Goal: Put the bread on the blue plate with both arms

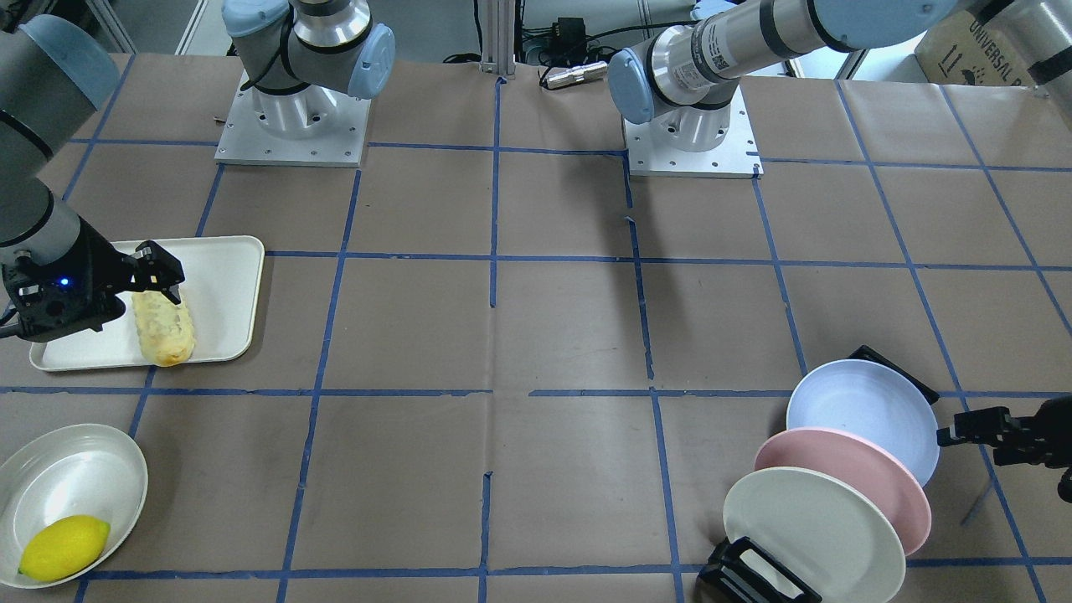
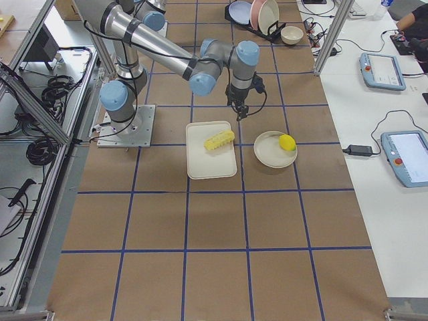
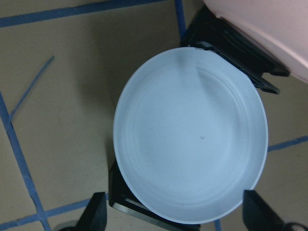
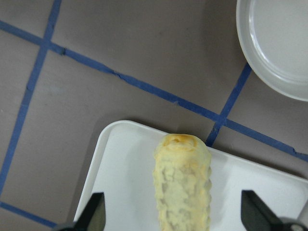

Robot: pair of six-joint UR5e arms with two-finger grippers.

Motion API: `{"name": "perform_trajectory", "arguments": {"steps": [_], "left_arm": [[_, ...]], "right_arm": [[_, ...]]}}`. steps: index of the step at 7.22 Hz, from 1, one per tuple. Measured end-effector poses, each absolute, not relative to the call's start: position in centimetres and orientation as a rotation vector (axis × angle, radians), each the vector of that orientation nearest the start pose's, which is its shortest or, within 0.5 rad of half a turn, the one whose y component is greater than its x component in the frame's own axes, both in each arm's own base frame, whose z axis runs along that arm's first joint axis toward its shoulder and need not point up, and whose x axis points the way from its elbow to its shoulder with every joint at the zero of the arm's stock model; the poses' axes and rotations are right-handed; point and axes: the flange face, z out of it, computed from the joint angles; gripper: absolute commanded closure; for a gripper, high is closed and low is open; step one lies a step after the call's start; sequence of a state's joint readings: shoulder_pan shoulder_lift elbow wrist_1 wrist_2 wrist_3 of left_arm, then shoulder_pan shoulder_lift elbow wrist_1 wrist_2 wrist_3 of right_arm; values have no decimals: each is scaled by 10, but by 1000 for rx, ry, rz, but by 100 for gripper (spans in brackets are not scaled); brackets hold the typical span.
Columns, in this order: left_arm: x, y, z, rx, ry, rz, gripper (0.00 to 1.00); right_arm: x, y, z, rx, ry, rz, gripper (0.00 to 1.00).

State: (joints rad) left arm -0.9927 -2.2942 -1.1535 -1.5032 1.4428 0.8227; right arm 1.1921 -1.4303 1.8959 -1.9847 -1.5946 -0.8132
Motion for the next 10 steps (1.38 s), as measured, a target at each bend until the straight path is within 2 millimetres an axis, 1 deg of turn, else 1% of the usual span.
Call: {"name": "perform_trajectory", "arguments": {"steps": [1, 2, 3, 4, 5, 6, 7, 8, 9, 10], "left_arm": [[275, -692, 227, 381, 3405, 193, 36], [273, -690, 215, 370, 3442, 233, 60], [271, -688, 208, 361, 3468, 277, 79], [269, -686, 205, 356, 3483, 310, 85], [268, -685, 205, 353, 3493, 338, 86], [268, -685, 206, 351, 3496, 349, 89], [269, -685, 212, 351, 3492, 342, 89], [270, -686, 221, 352, 3483, 325, 89], [271, -687, 231, 354, 3477, 317, 90], [271, -685, 239, 355, 3476, 331, 91]], "right_arm": [[-80, -506, 279, -702, 3052, 52, 1], [-92, -496, 258, -704, 3048, 20, 1], [-100, -490, 241, -711, 3039, -2, 1], [-105, -489, 226, -723, 3025, -10, 1], [-110, -488, 216, -717, 3013, -9, 14], [-113, -486, 209, -701, 3001, -5, 48], [-112, -481, 204, -685, 2990, 7, 64], [-110, -475, 200, -672, 2984, 25, 69], [-108, -471, 198, -651, 2978, 53, 73], [-107, -468, 200, -609, 2972, 86, 73]]}}
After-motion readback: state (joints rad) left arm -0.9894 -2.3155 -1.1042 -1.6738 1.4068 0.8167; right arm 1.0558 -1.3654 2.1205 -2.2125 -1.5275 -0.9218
